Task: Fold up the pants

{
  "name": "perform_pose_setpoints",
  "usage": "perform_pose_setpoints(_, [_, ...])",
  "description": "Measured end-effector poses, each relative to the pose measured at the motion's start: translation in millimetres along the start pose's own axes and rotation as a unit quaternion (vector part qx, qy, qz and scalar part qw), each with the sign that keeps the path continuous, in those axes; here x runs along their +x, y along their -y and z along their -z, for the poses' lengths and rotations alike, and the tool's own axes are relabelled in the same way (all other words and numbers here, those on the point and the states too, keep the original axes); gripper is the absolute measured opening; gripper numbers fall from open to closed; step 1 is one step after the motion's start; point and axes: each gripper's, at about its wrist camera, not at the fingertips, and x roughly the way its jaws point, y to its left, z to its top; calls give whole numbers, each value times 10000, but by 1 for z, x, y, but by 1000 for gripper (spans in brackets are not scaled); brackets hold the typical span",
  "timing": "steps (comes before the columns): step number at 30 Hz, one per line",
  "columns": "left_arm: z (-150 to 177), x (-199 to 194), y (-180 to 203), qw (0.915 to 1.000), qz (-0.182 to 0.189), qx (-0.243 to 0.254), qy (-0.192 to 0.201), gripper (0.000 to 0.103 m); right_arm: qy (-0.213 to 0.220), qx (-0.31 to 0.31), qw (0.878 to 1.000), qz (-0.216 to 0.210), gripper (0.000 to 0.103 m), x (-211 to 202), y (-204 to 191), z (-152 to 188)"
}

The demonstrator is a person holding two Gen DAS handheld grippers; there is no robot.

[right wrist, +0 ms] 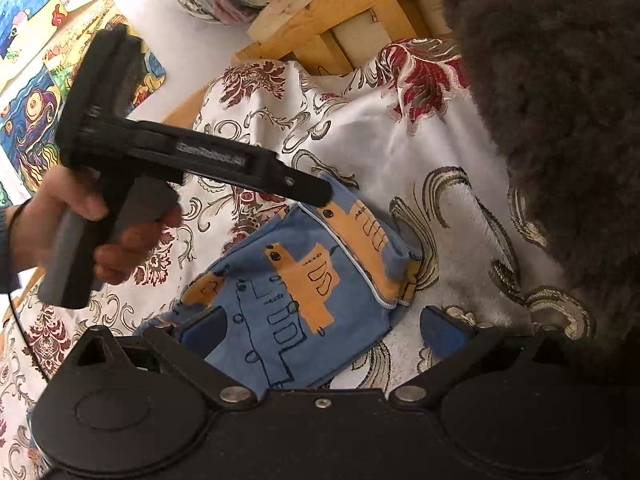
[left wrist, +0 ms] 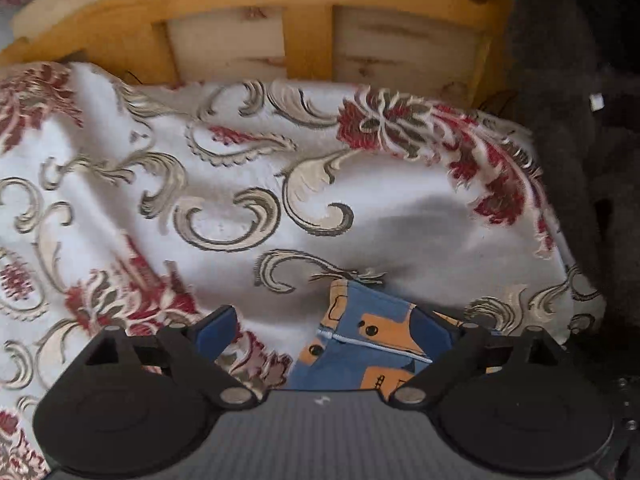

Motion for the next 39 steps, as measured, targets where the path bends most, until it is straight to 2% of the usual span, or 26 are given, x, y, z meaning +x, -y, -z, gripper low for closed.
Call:
perform_pose_setpoints(1, [0,2,-1,10000,59,56,-36,94,-22,6,10000,5,102,1,0,-2])
perform_pose_setpoints(3, [0,6,-2,9995,228,217,-89,81,-20,45,10000,-14,102,2,0,-4])
perform_pose_setpoints(6, [-1,9,-3,9982,379,396,-260,74,96,114,9999,-36,101,-1,2,-7])
perform_pose_setpoints(9, [-6,14,-8,9967,597,357,-420,69,250,189,9993,199,91,-3,4,-6])
perform_pose_setpoints(12, [-13,24,-17,9950,775,172,-603,70,419,328,9979,367,85,-1,8,-6])
perform_pose_setpoints(14, [-18,33,-26,9929,897,-45,-780,71,499,400,9968,471,77,-1,10,-5])
perform_pose_setpoints(16, [-22,41,-34,9910,992,-260,-862,70,531,476,9957,583,62,0,14,-5])
perform_pose_setpoints(17, [-23,43,-37,9908,982,-341,-870,64,544,533,9951,631,57,0,16,-6])
perform_pose_setpoints(18, [-24,47,-40,9909,931,-401,-884,51,540,577,9946,679,48,1,19,-7])
perform_pose_setpoints(19, [-24,49,-40,9906,916,-419,-921,46,509,574,9944,720,40,2,20,-8])
perform_pose_setpoints(20, [-25,49,-40,9900,982,-406,-931,33,483,558,9945,745,37,3,21,-9])
perform_pose_setpoints(21, [-25,49,-38,9896,1055,-374,-908,25,475,563,9945,746,27,3,23,-8])
perform_pose_setpoints(22, [-26,47,-34,9905,1027,-295,-866,25,449,565,9947,732,16,4,24,-9])
perform_pose_setpoints(24, [-25,42,-28,9931,910,-72,-739,19,451,664,9945,671,14,3,26,-10])
perform_pose_setpoints(26, [-25,38,-29,9942,888,-101,-590,18,551,731,9940,599,12,-2,26,-11])
perform_pose_setpoints(29, [-20,37,-23,9959,755,102,-494,18,677,541,9938,703,11,-4,23,-9])
perform_pose_setpoints(30, [-18,40,-22,9963,693,103,-503,22,645,507,9939,737,11,-3,23,-9])
perform_pose_setpoints(35, [-15,48,-23,9964,689,-140,-464,22,649,468,9938,769,11,-1,22,-8])
perform_pose_setpoints(38, [-5,39,-28,9959,720,-339,-423,22,725,209,9939,801,11,-2,13,-7])
perform_pose_setpoints(39, [-3,37,-29,9961,700,-363,-406,26,755,93,9939,799,11,-3,10,-6])
